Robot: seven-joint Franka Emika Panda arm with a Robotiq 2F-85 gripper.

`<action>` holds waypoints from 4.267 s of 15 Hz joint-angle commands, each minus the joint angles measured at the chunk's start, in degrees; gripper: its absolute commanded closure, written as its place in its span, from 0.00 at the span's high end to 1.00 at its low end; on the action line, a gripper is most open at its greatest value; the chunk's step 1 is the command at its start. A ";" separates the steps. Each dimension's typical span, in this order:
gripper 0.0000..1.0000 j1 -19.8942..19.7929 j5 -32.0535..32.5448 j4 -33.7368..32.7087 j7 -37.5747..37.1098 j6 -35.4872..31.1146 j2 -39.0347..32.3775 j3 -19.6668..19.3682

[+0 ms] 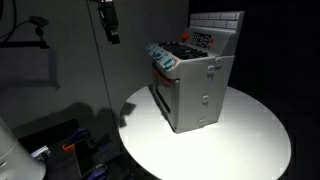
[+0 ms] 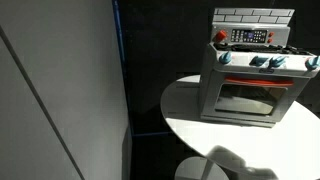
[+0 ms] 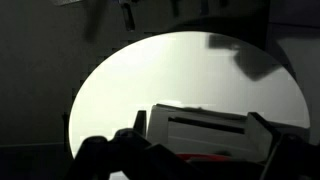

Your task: Press the top orange button on the microwave oven controlling panel of the stove

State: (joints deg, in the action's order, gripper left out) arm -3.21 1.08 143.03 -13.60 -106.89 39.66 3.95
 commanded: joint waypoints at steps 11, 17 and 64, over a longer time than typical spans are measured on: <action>1.00 -0.42 0.20 -2.36 -0.68 -0.23 -2.48 -0.09; 1.00 -0.99 -0.02 -8.43 -0.73 -0.97 -7.35 -0.86; 1.00 -3.11 12.97 -33.75 -22.87 -23.39 -38.89 -4.47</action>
State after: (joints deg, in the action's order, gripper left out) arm -6.55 11.38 113.34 -32.77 -130.04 4.47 0.06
